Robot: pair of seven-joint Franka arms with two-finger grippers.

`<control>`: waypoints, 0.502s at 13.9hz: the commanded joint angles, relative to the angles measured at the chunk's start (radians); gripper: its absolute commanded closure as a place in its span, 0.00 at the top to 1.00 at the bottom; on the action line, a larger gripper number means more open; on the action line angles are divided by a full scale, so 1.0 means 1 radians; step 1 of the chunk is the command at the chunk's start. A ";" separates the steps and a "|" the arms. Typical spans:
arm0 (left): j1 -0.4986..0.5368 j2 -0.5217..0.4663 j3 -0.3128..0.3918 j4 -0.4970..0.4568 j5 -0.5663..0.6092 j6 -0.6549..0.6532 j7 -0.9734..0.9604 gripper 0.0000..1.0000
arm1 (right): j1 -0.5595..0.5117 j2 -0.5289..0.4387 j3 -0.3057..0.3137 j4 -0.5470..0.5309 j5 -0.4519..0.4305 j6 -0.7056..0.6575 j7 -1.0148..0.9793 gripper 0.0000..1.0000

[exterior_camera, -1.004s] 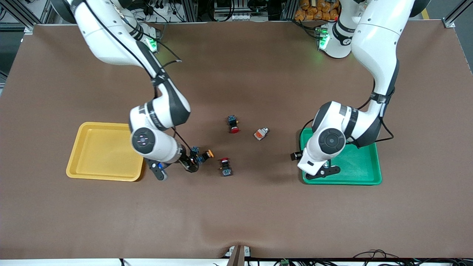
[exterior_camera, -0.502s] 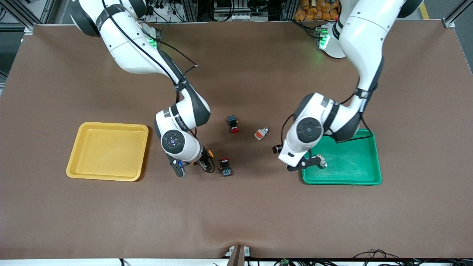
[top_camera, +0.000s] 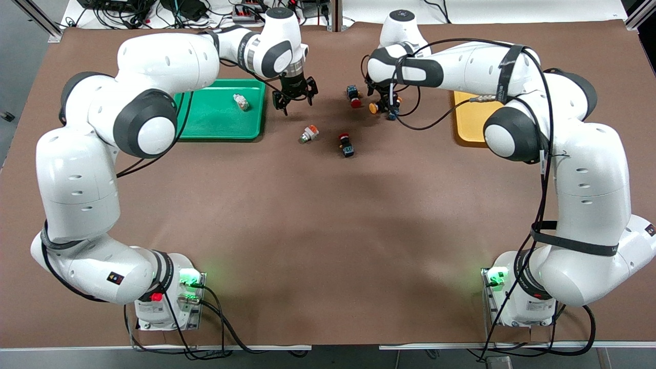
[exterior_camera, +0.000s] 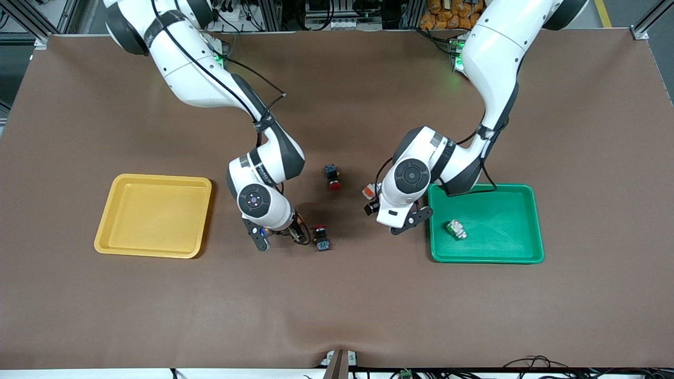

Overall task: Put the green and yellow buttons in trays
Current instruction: 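Grasp a yellow switch with the right gripper while the left grasps another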

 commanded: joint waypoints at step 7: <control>-0.080 0.035 0.007 -0.046 -0.009 0.069 -0.228 1.00 | 0.000 0.003 -0.012 0.021 -0.046 -0.003 0.016 0.00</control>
